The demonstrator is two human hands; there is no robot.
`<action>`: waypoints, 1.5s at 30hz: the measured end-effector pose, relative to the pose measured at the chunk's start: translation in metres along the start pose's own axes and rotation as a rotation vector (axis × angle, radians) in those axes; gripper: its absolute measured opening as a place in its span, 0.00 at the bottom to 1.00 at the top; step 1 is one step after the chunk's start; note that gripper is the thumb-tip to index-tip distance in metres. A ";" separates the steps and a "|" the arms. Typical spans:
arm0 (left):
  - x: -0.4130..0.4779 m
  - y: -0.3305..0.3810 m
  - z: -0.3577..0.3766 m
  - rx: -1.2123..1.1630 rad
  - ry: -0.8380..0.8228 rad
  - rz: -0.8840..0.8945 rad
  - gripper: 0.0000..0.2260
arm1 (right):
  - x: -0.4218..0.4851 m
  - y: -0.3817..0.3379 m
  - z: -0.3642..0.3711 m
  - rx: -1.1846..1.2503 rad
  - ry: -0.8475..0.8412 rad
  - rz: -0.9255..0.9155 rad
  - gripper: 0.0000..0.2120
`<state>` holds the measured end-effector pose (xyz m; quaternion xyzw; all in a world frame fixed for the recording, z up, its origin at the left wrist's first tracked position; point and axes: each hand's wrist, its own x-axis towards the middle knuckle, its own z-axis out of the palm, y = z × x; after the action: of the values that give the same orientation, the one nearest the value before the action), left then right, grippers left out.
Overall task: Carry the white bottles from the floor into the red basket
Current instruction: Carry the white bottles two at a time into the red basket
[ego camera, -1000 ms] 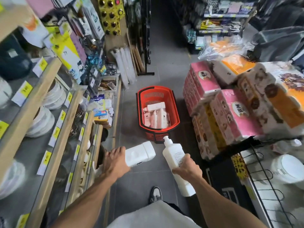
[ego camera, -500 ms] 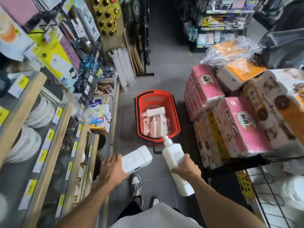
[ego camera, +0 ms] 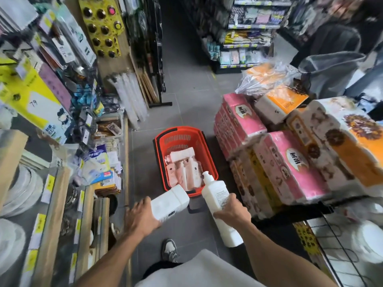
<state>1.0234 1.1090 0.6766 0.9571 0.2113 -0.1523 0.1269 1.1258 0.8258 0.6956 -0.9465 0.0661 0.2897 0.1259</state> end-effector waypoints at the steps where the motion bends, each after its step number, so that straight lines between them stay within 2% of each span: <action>1: 0.009 -0.003 -0.003 -0.004 0.001 0.007 0.31 | 0.002 -0.005 -0.001 0.005 0.004 0.006 0.34; 12: 0.076 -0.012 -0.019 -0.005 -0.021 0.036 0.31 | 0.038 -0.046 -0.012 0.009 -0.007 0.054 0.38; 19: 0.129 0.004 -0.031 0.037 -0.025 0.053 0.32 | 0.086 -0.061 -0.022 0.050 -0.032 0.035 0.30; 32: 0.235 0.039 -0.052 0.087 -0.085 0.011 0.32 | 0.179 -0.086 -0.044 0.120 -0.120 0.137 0.36; 40: 0.283 0.040 -0.059 0.022 -0.122 -0.015 0.32 | 0.201 -0.114 -0.050 0.163 -0.108 0.216 0.43; 45: 0.312 0.026 -0.063 -0.188 -0.276 -0.155 0.32 | 0.199 -0.144 -0.047 0.169 -0.123 0.293 0.43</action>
<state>1.3197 1.2199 0.6316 0.8920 0.2782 -0.2710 0.2313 1.3436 0.9405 0.6494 -0.8932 0.2195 0.3558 0.1655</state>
